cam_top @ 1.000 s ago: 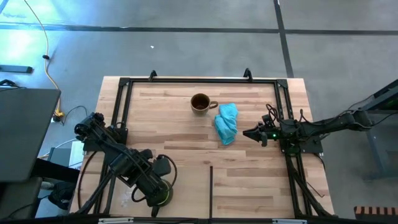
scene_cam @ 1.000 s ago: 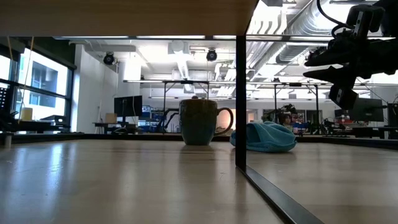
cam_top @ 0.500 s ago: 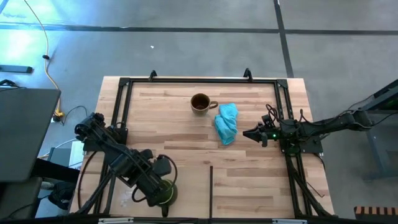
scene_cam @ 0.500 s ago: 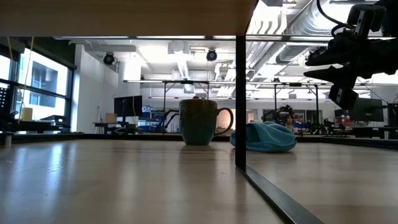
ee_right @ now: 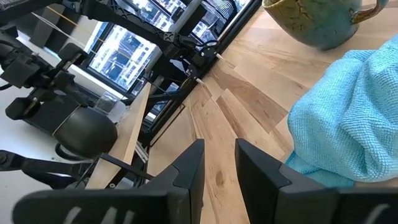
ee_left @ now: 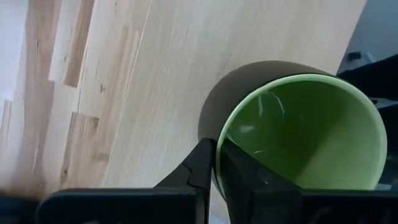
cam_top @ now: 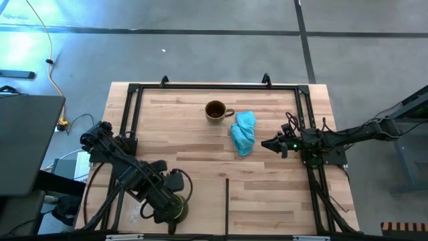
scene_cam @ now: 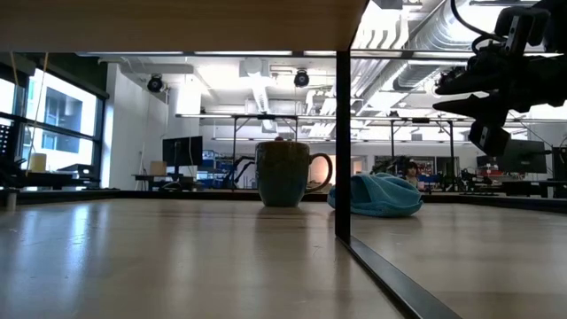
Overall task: Stack small to large cups/mugs on shelf
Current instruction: Put the black mug on the shelf
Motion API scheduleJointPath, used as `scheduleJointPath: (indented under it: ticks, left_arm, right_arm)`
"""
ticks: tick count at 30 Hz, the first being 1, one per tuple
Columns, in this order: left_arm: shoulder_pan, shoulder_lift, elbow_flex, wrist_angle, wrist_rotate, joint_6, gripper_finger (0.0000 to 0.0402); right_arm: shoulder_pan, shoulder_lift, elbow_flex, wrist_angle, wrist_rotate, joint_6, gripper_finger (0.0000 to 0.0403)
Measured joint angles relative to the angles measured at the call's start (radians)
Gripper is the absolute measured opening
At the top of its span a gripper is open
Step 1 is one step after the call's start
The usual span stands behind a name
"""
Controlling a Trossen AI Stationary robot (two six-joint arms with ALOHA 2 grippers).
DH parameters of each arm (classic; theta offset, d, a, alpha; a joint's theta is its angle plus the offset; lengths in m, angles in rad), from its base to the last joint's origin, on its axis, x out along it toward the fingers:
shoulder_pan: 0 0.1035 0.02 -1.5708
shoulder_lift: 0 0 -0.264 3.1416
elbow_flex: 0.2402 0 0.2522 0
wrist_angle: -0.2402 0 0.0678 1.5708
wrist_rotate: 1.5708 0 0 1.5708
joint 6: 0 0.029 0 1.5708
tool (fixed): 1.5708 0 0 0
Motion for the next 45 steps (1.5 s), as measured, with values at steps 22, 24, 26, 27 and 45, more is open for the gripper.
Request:
scheduleJointPath:
  ticks: [22,24,26,27,45]
  left_arm:
    - [0.002,-0.013,-0.047,0.0,0.018,0.047,0.0005]
    - [0.002,-0.013,-0.047,0.0,0.018,0.047,0.0006]
    - [0.002,-0.016,-0.048,0.001,0.019,0.047,0.0006]
    - [0.001,-0.017,-0.048,0.001,0.021,0.047,0.0005]
    - [-0.001,-0.03,-0.05,0.002,0.034,0.045,0.0002]
  right_arm:
    - [0.0,0.0,0.0,-0.002,0.014,0.0,0.0081]
    - [0.0,0.0,0.0,-0.007,0.014,-0.007,0.0081]
    - [0.0,0.0,0.0,-0.011,0.014,-0.008,0.0081]
    - [0.0,0.0,0.0,-0.014,0.014,-0.008,0.0081]
    - [0.0,0.0,0.0,-0.022,0.019,-0.008,0.0081]
